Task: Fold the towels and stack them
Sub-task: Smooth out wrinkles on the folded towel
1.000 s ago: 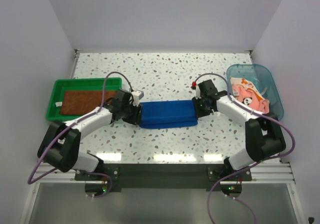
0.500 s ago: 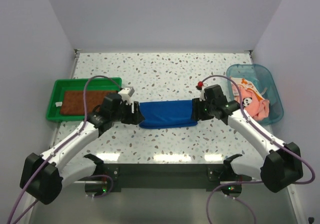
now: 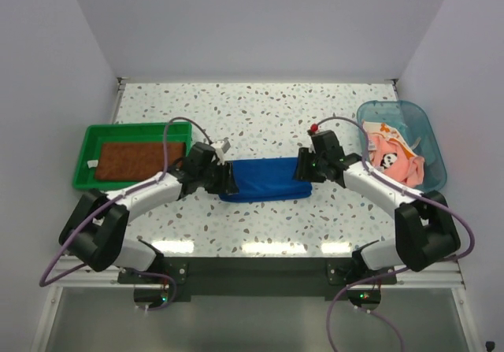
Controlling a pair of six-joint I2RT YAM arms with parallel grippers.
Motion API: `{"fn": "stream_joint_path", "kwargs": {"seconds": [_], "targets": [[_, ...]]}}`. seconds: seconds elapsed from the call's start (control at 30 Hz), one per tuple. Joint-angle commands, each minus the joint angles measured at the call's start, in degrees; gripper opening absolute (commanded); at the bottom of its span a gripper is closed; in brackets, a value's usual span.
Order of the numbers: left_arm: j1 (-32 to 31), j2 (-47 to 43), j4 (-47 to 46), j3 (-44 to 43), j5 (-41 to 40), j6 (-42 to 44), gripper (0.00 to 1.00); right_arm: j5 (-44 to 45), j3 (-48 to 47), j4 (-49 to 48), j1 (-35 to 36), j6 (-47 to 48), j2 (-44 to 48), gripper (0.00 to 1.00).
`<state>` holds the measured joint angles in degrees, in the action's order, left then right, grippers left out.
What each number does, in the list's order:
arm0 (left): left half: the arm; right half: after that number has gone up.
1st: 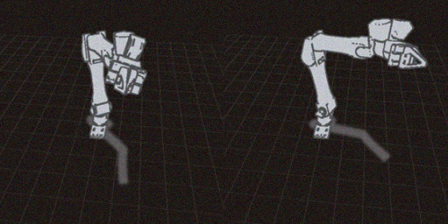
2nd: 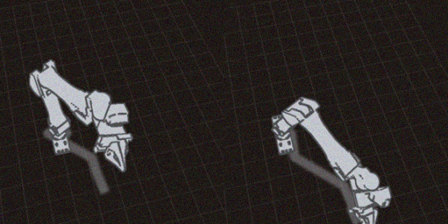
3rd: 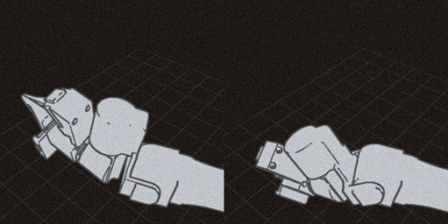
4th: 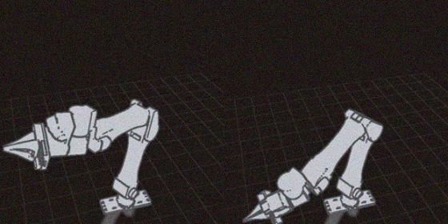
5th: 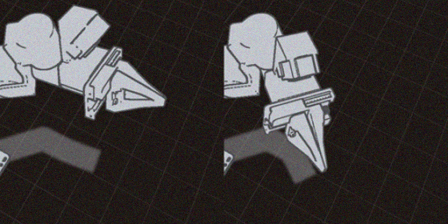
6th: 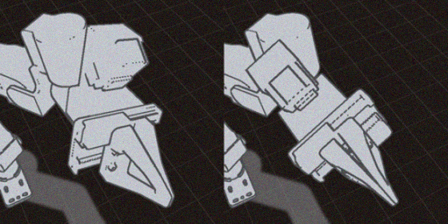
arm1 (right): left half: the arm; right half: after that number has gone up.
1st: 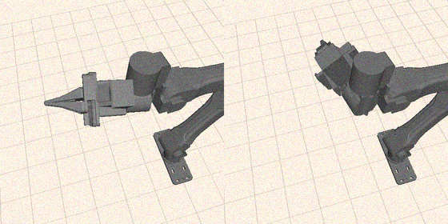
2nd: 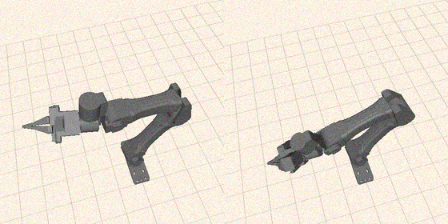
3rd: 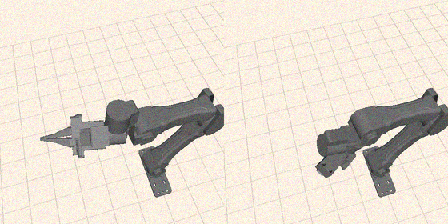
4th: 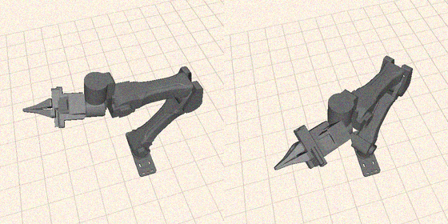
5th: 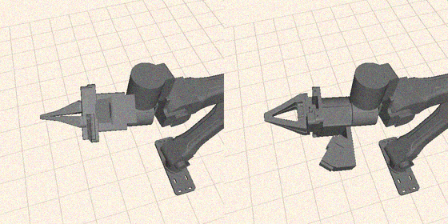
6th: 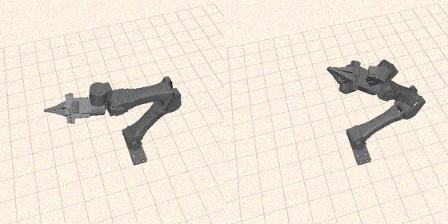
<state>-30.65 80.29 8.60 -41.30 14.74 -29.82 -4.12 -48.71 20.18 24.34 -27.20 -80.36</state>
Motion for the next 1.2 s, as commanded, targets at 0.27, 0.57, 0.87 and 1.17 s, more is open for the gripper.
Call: {"fn": "stream_joint_path", "kwargs": {"seconds": [0.27,0.57,0.87,1.17], "targets": [[-0.55,-0.66,-4.91,11.32,-0.68,-4.19,0.31,-0.10,15.57,-8.50,0.01,-6.98,1.16,0.42],[-0.37,-8.20,1.50,9.76,-5.34,-5.51,0.28,3.86,15.40,-2.26,0.01,-4.53,7.57,0.45],[-0.46,-11.40,5.82,-0.71,-6.84,-5.95,0.40,2.80,8.63,1.44,0.01,-2.51,10.40,0.43],[-1.42,1.08,-1.39,-0.81,-3.93,-6.91,0.32,2.27,11.96,-2.08,-0.08,-4.44,4.96,0.22]]}}
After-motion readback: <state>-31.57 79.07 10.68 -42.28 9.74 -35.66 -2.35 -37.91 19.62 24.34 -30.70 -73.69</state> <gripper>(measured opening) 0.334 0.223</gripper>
